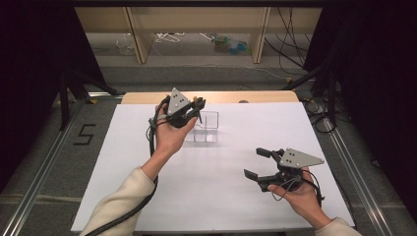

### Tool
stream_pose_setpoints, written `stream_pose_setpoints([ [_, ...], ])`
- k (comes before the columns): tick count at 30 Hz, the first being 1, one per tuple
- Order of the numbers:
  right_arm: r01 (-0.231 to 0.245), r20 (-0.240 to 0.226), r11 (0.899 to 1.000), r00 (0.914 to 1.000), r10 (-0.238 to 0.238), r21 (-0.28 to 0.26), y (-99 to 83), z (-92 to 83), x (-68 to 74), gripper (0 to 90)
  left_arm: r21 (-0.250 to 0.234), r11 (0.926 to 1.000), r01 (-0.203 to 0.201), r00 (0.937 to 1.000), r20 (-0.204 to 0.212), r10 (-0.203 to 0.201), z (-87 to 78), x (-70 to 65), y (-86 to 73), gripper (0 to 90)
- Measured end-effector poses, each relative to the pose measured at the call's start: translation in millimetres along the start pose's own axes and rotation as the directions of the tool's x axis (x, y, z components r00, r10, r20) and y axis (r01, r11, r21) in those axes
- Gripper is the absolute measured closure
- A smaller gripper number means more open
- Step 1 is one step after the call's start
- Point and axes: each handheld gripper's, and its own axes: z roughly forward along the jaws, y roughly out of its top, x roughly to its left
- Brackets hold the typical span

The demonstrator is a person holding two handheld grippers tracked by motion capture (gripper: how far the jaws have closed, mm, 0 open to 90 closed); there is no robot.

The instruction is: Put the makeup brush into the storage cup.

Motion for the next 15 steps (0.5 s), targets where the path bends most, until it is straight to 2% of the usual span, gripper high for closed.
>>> stream_pose_setpoints([
  [13, 0.004, 0.000, 1.000, 1.0000, -0.004, 0.000, -0.1, 0.1, -0.1, 17.1, -0.004, 0.9999, -0.016, 0.9998, -0.010, 0.016, 3.0, 1.3, -2.7, 82.9],
  [15, 0.007, 0.002, 1.000, 1.0000, -0.007, -0.003, -0.1, 0.3, -0.5, 17.1, 0.000, 1.0000, -0.005, 1.0000, -0.006, 0.005, 3.2, 1.0, -3.4, 82.9],
])
